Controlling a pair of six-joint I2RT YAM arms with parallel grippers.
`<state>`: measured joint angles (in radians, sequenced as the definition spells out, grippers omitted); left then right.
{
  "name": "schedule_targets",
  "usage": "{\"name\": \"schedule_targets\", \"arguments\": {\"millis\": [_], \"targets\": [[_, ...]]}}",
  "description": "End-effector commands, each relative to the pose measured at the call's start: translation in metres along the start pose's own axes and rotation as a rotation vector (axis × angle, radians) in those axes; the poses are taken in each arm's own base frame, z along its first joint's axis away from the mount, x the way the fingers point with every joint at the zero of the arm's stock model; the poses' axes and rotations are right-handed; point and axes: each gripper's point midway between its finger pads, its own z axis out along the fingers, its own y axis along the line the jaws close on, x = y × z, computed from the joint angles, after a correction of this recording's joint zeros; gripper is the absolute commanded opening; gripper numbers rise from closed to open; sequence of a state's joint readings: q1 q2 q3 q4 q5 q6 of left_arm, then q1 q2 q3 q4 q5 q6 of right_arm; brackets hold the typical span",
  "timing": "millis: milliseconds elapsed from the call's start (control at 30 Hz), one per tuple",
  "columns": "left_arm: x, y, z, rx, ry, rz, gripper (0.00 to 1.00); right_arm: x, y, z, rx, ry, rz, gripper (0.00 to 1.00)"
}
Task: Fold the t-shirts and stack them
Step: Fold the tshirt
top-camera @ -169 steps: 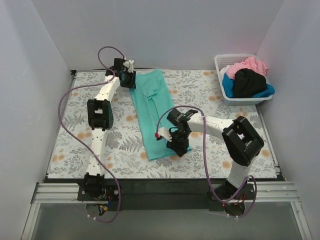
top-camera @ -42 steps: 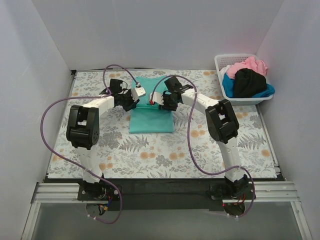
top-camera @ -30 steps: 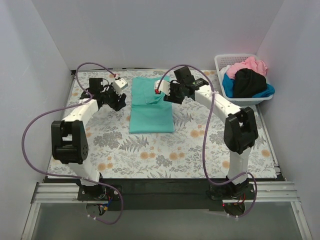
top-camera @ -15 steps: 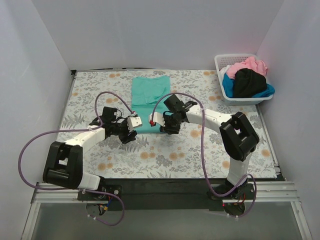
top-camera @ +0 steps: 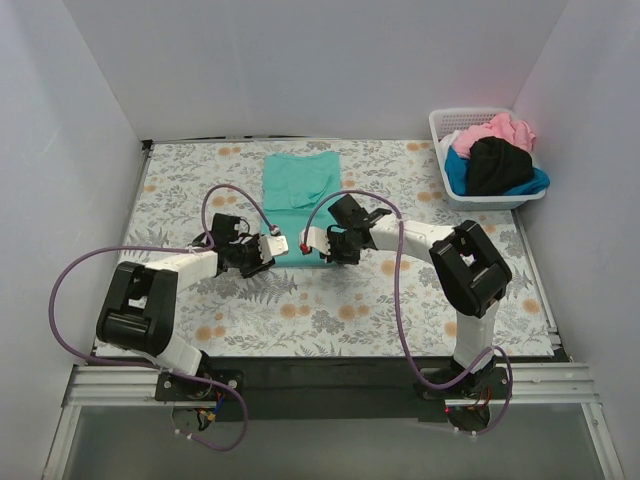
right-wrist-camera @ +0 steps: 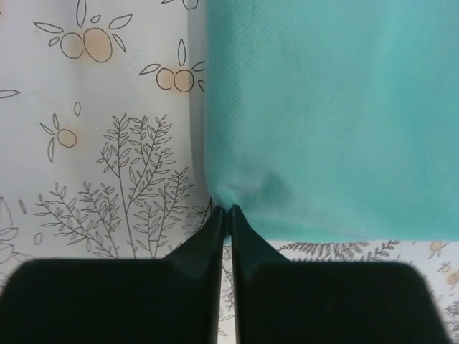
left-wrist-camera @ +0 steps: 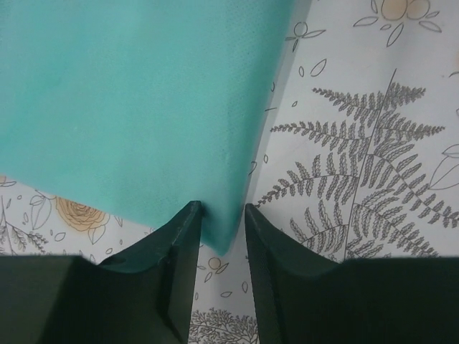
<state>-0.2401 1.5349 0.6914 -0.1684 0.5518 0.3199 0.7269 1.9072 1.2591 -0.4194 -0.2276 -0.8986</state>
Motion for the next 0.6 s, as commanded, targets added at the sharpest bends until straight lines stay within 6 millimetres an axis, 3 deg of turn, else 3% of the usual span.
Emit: {"name": "schedule_targets", "arguments": {"millis": [0,100,200,400,500,567], "targets": [[0.019,-0.001,0.005,-0.007,0.075,0.042,0.28,0.017,0.005,0.013,-0.003,0.043,0.023,0.01],[0.014,-0.001,0.002,-0.004,0.067,0.035,0.12,0.015,0.001,0.004,0.024,0.049,0.026,0.01],[-0.006,0.010,-0.006,-0.021,0.027,0.018,0.01,0.003,-0.009,-0.016,0.066,0.018,0.017,0.01],[-0.058,0.041,-0.030,-0.069,-0.059,-0.001,0.00,-0.029,-0.042,-0.069,0.153,-0.066,0.009,0.01],[-0.076,0.046,-0.042,-0.071,-0.086,0.002,0.00,-0.034,-0.046,-0.084,0.153,-0.067,0.007,0.01],[-0.083,0.038,-0.051,-0.043,-0.094,0.007,0.00,-0.034,-0.038,-0.090,0.124,-0.063,0.023,0.01]]}}
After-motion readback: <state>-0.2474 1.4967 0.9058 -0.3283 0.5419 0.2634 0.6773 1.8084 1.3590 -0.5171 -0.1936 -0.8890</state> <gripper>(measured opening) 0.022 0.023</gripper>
